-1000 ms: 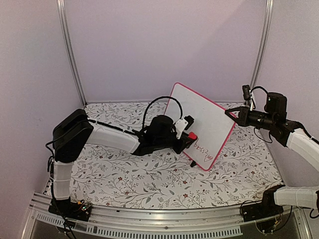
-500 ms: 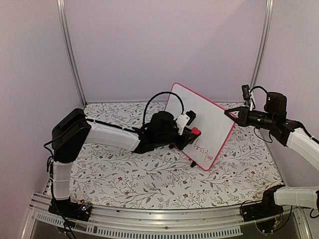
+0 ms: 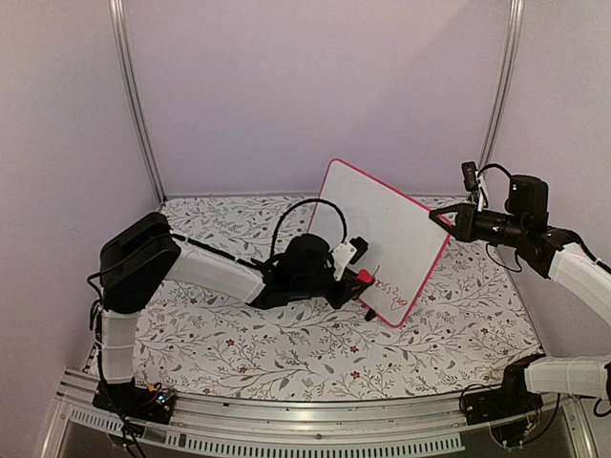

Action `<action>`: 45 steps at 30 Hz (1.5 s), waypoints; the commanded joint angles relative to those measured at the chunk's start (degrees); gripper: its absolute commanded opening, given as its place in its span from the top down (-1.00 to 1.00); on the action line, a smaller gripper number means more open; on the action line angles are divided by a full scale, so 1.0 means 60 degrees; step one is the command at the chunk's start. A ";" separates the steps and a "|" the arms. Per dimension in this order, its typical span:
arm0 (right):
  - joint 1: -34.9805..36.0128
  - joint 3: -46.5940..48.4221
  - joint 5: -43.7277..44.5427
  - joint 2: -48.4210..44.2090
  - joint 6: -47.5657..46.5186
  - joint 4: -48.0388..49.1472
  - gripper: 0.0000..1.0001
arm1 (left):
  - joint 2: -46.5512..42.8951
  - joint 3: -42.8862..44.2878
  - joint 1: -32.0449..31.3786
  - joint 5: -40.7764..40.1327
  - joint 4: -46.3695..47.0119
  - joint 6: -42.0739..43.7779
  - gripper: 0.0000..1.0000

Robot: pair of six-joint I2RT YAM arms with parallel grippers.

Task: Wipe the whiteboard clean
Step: Erase the center of the whiteboard.

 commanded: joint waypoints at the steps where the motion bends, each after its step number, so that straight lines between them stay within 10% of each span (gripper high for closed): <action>1: 0.0238 -0.0015 -0.0567 0.0251 -0.0030 -0.1059 1.00 | 0.0109 -0.0310 -0.0142 -0.0134 0.0116 -0.0111 1.00; 29: 0.0232 -0.0050 -0.0601 0.0510 0.0107 -0.0964 1.00 | -0.0115 0.1352 -0.0166 -0.0257 -0.0190 0.0270 1.00; 45: 0.0231 -0.0009 -0.0484 0.0513 0.0150 -0.1025 1.00 | -0.0767 -0.0402 -0.0208 -0.0529 0.0471 -0.0415 1.00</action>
